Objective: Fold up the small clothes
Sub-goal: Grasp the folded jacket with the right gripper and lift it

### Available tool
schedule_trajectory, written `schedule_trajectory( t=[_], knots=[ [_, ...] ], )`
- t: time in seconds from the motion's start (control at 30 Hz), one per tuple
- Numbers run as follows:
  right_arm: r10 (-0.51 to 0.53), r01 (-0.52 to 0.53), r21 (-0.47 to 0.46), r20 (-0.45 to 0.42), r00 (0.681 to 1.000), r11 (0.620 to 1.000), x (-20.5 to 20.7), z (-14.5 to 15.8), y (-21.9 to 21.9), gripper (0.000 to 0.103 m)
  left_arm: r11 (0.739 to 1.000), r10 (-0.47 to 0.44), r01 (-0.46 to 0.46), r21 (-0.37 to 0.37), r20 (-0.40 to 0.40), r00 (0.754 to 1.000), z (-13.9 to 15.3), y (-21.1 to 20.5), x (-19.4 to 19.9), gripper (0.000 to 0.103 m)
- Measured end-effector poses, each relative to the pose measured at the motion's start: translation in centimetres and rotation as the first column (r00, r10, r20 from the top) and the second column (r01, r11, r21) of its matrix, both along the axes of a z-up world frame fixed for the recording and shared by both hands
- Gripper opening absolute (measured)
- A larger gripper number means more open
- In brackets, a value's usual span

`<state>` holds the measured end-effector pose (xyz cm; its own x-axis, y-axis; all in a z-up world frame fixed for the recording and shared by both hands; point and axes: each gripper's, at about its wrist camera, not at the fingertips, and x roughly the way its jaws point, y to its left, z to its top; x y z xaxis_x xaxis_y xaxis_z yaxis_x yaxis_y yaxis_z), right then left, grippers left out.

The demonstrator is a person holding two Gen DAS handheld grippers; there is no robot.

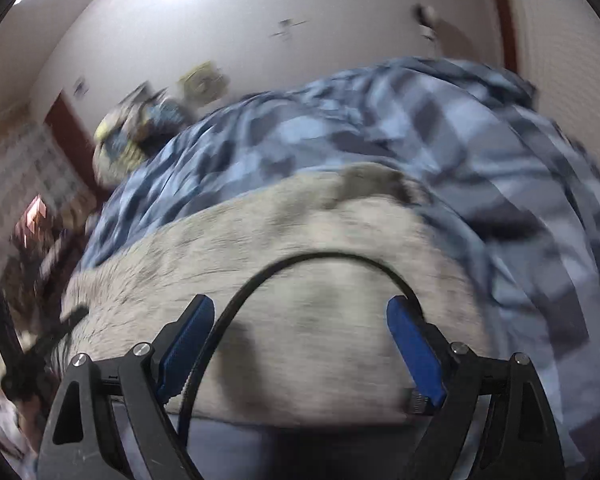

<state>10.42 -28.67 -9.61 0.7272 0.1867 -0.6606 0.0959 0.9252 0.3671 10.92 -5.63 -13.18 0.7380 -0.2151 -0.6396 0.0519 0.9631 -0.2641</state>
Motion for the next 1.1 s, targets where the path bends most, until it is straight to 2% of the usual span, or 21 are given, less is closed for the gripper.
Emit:
schedule_trajectory(
  t=[0.07,0.13,0.17,0.23,0.27,0.33,0.43,0.5,0.57,0.7,0.77,0.8,0.9,0.97,1.0,1.03,1.1],
  knots=[
    [-0.135,0.135,0.065,0.003,0.991,0.989,-1.4,-0.8,-3.2,0.086,1.0,-0.001,0.001,-0.006,-0.001,1.0,0.0,-1.0,0.0,0.012],
    [-0.215,0.226,0.141,-0.089,0.972,0.964,-1.8,-2.6,-6.2,0.086,1.0,-0.001,0.001,-0.012,-0.003,1.0,-0.1,-1.8,0.0,0.012],
    [-0.212,0.232,0.189,-0.122,0.97,0.954,-1.8,-3.3,-7.0,0.086,1.0,-0.001,0.001,-0.014,-0.003,1.0,-0.1,-2.1,0.0,0.012],
    [-0.201,0.254,0.322,-0.187,0.961,0.912,-2.2,-5.2,-8.7,0.086,1.0,-0.001,0.001,-0.017,-0.004,1.0,-0.1,-2.3,0.0,0.012],
    [-0.208,0.275,0.361,-0.214,0.954,0.891,-2.5,-5.9,-9.3,0.086,1.0,-0.001,0.0,-0.018,-0.005,1.0,-0.1,-2.6,0.0,0.012],
    [-0.219,0.297,0.385,-0.234,0.947,0.874,-3.0,-6.2,-9.9,0.086,1.0,0.0,0.0,-0.018,-0.006,1.0,0.0,-2.4,-0.1,0.012],
    [-0.186,0.279,0.45,-0.24,0.953,0.848,-3.6,-5.9,-10.0,0.086,1.0,0.0,0.0,-0.02,-0.006,1.0,0.1,-1.9,-0.1,0.012],
    [-0.115,0.219,0.535,-0.222,0.968,0.816,-3.3,-5.6,-9.6,0.086,1.0,0.0,0.0,-0.02,-0.006,1.0,0.1,-2.0,-0.1,0.012],
    [-0.038,0.161,0.6,-0.212,0.976,0.784,-2.7,-5.2,-8.6,0.086,1.0,0.0,0.0,-0.021,-0.006,1.0,0.2,-0.2,0.0,0.012],
    [0.036,0.147,0.651,-0.259,0.965,0.744,-1.1,-6.4,-6.9,0.086,1.0,0.001,-0.001,-0.025,-0.008,1.0,0.3,0.0,0.1,0.012],
    [0.041,0.166,0.651,-0.29,0.956,0.741,-0.2,-7.3,-6.5,0.086,1.0,0.001,-0.001,-0.026,-0.009,1.0,0.2,-1.0,0.2,0.012],
    [0.043,0.171,0.652,-0.299,0.953,0.739,0.3,-7.5,-6.6,0.086,1.0,0.001,-0.001,-0.026,-0.009,1.0,0.3,-0.1,0.1,0.012],
    [0.014,0.187,0.642,-0.294,0.956,0.744,1.2,-7.4,-7.0,0.086,1.0,0.002,-0.002,-0.031,-0.009,1.0,0.3,-0.1,0.1,0.012],
    [-0.002,0.167,0.602,-0.265,0.964,0.781,1.7,-6.4,-7.1,0.083,0.999,0.003,-0.003,-0.034,-0.01,1.0,0.2,-0.8,0.1,0.012],
    [-0.011,0.158,0.559,-0.257,0.966,0.814,1.8,-5.7,-6.5,0.075,0.999,0.003,-0.003,-0.035,-0.01,1.0,0.2,-0.7,0.2,0.012],
    [-0.04,0.168,0.507,-0.254,0.966,0.845,1.3,-4.9,-6.1,0.055,0.999,0.003,-0.004,-0.037,-0.01,1.0,0.1,-0.8,0.1,0.012],
    [-0.093,0.171,0.414,-0.202,0.975,0.894,0.7,-3.1,-5.3,0.035,0.999,0.004,-0.004,-0.04,-0.01,1.0,0.2,-0.7,0.2,0.012]
  ],
)
